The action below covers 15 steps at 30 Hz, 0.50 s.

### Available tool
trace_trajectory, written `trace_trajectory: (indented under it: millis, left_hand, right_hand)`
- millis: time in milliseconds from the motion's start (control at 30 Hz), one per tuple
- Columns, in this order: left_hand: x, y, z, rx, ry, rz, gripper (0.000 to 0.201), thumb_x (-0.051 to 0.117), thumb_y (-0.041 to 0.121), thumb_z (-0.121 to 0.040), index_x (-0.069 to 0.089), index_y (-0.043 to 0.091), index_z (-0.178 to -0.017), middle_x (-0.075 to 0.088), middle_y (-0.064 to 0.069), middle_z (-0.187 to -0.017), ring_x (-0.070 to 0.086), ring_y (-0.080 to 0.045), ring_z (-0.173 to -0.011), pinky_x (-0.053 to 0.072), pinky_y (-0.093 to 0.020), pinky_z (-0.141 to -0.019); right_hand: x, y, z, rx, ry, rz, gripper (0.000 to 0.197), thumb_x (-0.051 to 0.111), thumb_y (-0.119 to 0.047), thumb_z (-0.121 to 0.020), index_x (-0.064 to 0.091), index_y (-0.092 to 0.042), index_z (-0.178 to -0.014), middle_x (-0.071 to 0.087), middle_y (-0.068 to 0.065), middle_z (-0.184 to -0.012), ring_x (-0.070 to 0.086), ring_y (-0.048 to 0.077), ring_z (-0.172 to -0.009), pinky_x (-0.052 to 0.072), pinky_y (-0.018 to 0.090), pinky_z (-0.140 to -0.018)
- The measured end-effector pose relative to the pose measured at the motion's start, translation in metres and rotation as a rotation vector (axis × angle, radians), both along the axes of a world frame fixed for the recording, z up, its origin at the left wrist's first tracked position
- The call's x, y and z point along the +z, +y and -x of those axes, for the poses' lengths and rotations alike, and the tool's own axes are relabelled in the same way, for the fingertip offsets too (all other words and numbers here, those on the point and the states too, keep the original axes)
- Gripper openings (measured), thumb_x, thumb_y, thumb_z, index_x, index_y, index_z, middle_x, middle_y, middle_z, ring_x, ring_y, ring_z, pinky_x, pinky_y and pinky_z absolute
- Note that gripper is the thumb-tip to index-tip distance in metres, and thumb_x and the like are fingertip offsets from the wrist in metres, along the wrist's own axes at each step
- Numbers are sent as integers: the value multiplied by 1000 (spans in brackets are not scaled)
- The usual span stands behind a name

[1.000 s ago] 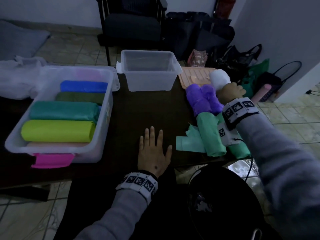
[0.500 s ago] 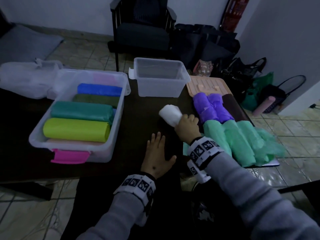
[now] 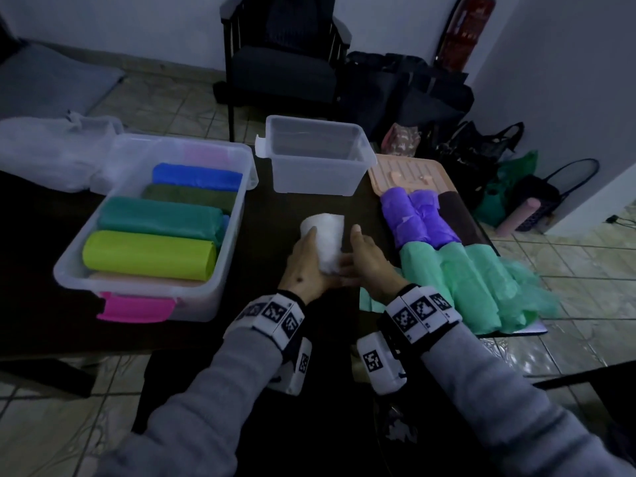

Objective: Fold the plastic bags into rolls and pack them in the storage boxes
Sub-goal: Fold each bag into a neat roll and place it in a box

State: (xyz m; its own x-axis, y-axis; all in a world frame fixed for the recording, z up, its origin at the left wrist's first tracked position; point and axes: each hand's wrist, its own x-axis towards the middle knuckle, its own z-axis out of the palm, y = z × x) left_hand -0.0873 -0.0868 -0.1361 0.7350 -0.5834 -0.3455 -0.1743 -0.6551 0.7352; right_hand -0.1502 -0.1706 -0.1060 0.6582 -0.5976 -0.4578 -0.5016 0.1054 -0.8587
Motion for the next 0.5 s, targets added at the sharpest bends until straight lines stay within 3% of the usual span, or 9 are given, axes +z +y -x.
trace_trajectory:
  millis: [100, 167, 233, 267, 367, 433, 500]
  left_hand:
    - [-1, 2, -10, 70, -116, 27, 50, 67, 25, -83, 48, 12, -128, 56, -8, -125, 57, -25, -109, 47, -34, -90]
    - [-2, 12, -15, 60, -189, 78, 33, 51, 19, -93, 54, 11, -125, 59, -11, -122, 57, -29, -109, 43, -32, -85]
    - [1, 19, -21, 113, -227, 87, 31, 36, 16, -98, 59, 6, -117, 60, -17, -119, 57, -34, -106, 40, -31, -78]
    - [3, 20, -24, 153, -234, 97, 32, 34, 17, -99, 59, 3, -115, 60, -19, -119, 56, -35, -106, 39, -32, -78]
    - [3, 18, -34, 264, -205, 129, 37, 36, 23, -101, 57, -3, -117, 55, -24, -125, 52, -39, -113, 40, -37, -89]
    - [1, 15, -39, 306, -179, 125, 41, 37, 27, -100, 56, -3, -120, 54, -24, -127, 51, -39, -116, 40, -38, -92]
    - [-1, 12, -44, 326, -145, 125, 41, 38, 28, -100, 55, -2, -122, 54, -23, -127, 51, -38, -116, 40, -38, -94]
  right_hand:
    - [-6, 4, 5, -9, -35, -163, 18, 25, -25, -103, 38, -16, -112, 62, 10, -96, 59, 19, -77, 47, 33, -71]
    - [-12, 1, 6, 70, 18, -53, 17, 31, -9, -98, 46, -13, -106, 62, 13, -103, 58, 19, -79, 46, 30, -70]
    - [-20, -8, 5, 300, 137, 347, 24, 38, 0, -91, 56, -12, -102, 61, 12, -107, 57, 19, -86, 45, 28, -70]
    - [-23, -12, 5, 429, 187, 596, 27, 42, 2, -88, 59, -12, -105, 59, 11, -112, 57, 22, -96, 44, 29, -76]
    - [-21, -16, -2, 695, 209, 1164, 45, 48, -2, -86, 49, -17, -129, 43, 5, -137, 41, 26, -123, 37, 37, -94]
    - [-15, -17, -9, 878, 160, 1331, 53, 50, -8, -89, 40, -23, -139, 36, -1, -146, 34, 23, -131, 31, 37, -101]
    - [-11, -18, -15, 994, 178, 1410, 54, 51, -13, -90, 38, -25, -141, 37, 0, -144, 33, 23, -132, 28, 37, -104]
